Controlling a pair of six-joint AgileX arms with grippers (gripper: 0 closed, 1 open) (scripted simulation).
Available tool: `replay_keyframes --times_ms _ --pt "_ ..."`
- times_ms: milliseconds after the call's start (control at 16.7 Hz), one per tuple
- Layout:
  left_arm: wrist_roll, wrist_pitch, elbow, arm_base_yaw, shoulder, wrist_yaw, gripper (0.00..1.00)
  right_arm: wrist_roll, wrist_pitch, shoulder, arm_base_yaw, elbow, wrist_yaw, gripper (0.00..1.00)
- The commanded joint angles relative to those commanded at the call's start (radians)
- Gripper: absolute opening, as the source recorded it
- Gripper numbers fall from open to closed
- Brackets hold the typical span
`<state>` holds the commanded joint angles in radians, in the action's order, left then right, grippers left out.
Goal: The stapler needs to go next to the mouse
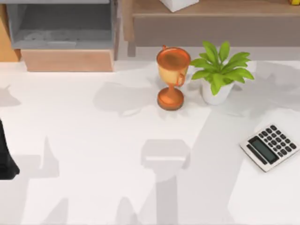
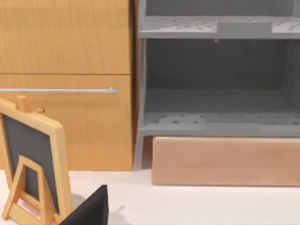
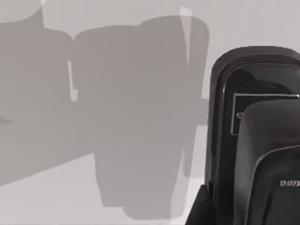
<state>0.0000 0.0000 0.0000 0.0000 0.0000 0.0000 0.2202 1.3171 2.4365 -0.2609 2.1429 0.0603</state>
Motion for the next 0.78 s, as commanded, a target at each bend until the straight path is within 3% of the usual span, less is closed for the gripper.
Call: replay_keyframes --times_ms 360,780 --pt "0.0 0.0 0.0 0.0 0.0 0.0 1.0 0.008 -0.036 0.004 0.004 -0.012 0.002 0.0" --pt "0.0 0.0 0.0 0.0 0.0 0.0 1.0 0.011 -0.135 0.013 0.003 -0.007 -0.1 0.0"
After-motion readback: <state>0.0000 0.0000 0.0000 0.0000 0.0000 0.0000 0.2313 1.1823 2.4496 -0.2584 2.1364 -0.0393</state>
